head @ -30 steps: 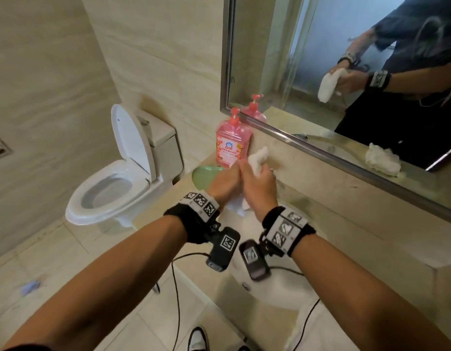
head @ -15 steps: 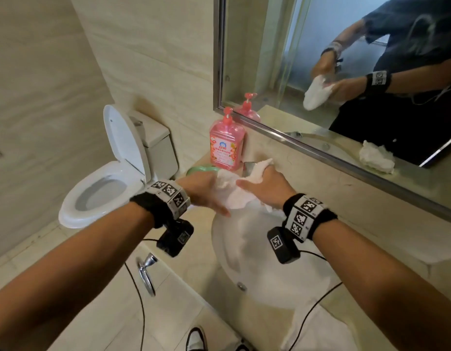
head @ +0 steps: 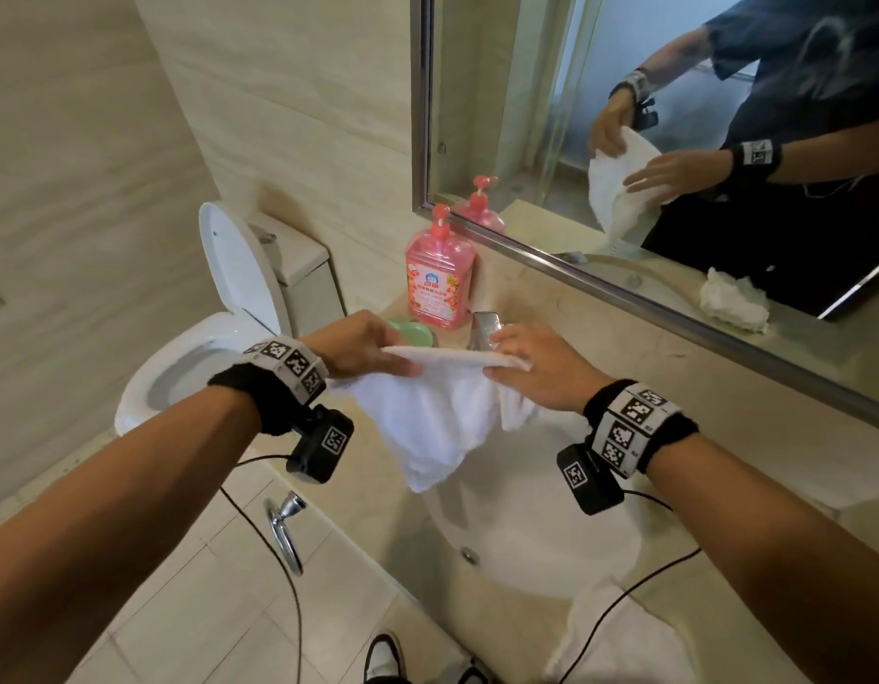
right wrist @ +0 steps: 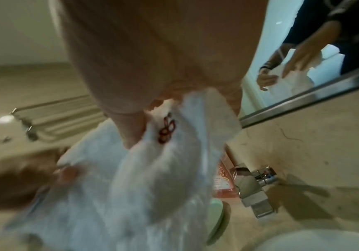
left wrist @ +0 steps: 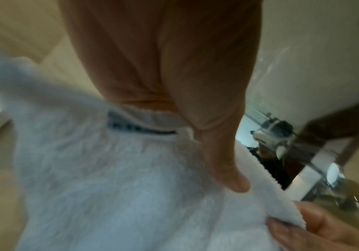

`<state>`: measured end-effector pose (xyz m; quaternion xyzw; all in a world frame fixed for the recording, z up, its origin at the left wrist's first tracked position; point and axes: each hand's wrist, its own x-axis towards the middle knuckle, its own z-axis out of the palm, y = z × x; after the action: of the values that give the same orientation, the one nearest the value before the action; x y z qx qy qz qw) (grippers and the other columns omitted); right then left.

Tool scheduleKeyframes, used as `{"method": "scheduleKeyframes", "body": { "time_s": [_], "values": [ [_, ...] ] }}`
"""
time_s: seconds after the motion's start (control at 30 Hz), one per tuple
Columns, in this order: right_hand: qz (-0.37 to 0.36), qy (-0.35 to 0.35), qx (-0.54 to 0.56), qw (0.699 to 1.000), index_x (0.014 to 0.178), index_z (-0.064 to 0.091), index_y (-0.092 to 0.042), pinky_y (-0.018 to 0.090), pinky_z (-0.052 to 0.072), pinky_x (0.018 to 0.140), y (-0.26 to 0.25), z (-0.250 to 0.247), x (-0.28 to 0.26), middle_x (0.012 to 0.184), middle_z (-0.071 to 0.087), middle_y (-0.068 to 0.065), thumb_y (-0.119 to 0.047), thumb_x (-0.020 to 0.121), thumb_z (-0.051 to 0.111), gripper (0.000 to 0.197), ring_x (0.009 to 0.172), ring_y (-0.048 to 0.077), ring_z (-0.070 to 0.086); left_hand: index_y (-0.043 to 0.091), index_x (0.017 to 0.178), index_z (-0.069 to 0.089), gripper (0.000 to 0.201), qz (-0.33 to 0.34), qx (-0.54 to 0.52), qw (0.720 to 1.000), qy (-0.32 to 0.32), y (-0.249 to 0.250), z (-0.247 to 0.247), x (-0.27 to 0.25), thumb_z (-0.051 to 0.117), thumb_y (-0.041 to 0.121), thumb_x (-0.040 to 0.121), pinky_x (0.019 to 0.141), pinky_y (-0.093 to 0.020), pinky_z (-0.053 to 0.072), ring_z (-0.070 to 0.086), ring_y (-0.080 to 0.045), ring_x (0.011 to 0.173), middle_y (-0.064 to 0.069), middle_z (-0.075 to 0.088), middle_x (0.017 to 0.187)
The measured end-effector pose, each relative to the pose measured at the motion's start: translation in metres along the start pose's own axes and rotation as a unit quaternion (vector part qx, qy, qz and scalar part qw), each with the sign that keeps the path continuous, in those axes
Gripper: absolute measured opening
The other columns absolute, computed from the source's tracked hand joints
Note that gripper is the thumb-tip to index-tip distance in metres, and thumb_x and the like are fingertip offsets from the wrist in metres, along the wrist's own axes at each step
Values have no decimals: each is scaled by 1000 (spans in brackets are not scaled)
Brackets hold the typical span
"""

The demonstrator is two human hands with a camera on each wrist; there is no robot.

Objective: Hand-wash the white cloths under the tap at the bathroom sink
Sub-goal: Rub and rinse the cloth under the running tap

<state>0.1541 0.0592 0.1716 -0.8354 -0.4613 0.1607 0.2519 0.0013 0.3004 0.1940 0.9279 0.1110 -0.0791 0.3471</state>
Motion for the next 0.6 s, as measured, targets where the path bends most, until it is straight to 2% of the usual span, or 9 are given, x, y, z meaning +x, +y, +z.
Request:
{"method": "scheduleKeyframes", "body": {
  "time_s": [0.07, 0.13, 0.23, 0.33, 0.4, 0.47, 0.5, 0.53, 0.6],
  "values": [
    [35, 27, 150, 988, 100, 74, -25, 31, 53, 70, 2, -2, 0, 91, 70, -3, -29, 92, 69, 11, 83, 13, 65, 20, 78, 74, 24, -7, -99, 995, 12, -1, 4, -3, 73, 43, 83, 66, -27, 45, 57, -10, 67, 6, 65, 68],
    [90, 85, 254, 959, 95, 71, -27, 29, 49, 55, 0, -2, 2, 77, 66, -4, -29, 94, 66, 5, 65, 11, 61, 16, 87, 75, 35, -27, -203, 978, 47, 7, 13, -2, 68, 51, 86, 66, -27, 49, 61, -13, 70, 3, 70, 76],
    [130, 192, 329, 915, 92, 65, -13, 36, 45, 63, -18, 15, 10, 77, 61, 3, -35, 93, 63, 23, 69, 18, 55, 12, 111, 69, 52, -80, -390, 912, 103, 36, 28, 8, 54, 58, 92, 78, -32, 56, 71, -19, 89, -6, 74, 103],
    [76, 204, 352, 910, 100, 69, -20, 30, 55, 74, -57, 39, 20, 86, 72, -8, -49, 93, 59, 32, 80, 10, 67, 10, 111, 63, 41, -73, -540, 828, 131, 73, 40, 16, 42, 45, 102, 66, -23, 57, 72, -14, 82, -2, 74, 92],
    [84, 210, 338, 914, 105, 69, -18, 25, 57, 72, -70, 39, 30, 92, 73, 0, -51, 98, 52, 38, 86, 12, 70, 7, 103, 58, 24, -57, -586, 796, 139, 92, 50, 16, 44, 26, 102, 58, -21, 56, 70, -15, 73, -5, 69, 83],
    [118, 238, 331, 905, 99, 71, -13, 23, 55, 65, -69, 33, 38, 88, 73, 5, -46, 101, 49, 39, 83, 16, 71, 3, 104, 59, 22, -51, -581, 801, 136, 98, 54, 14, 46, 20, 101, 70, -28, 59, 70, -17, 81, -7, 70, 88],
    [114, 247, 323, 907, 95, 71, -14, 21, 53, 64, -68, 33, 38, 85, 72, 3, -44, 102, 49, 39, 81, 15, 70, 3, 108, 59, 24, -52, -554, 820, 133, 96, 52, 16, 45, 21, 101, 81, -33, 59, 68, -21, 89, -10, 69, 96],
    [97, 255, 299, 915, 91, 70, -15, 16, 50, 61, -68, 36, 38, 81, 71, 0, -44, 102, 48, 38, 77, 11, 69, 5, 106, 59, 25, -60, -515, 844, 137, 93, 49, 18, 42, 24, 102, 89, -37, 54, 64, -24, 94, -11, 66, 99],
    [65, 270, 251, 927, 86, 67, -17, 6, 44, 56, -70, 44, 37, 73, 66, -8, -45, 103, 47, 39, 67, 0, 64, 18, 92, 58, 26, -83, -457, 872, 155, 88, 46, 20, 38, 27, 104, 93, -39, 51, 60, -21, 93, -3, 62, 94]
  ]
}}
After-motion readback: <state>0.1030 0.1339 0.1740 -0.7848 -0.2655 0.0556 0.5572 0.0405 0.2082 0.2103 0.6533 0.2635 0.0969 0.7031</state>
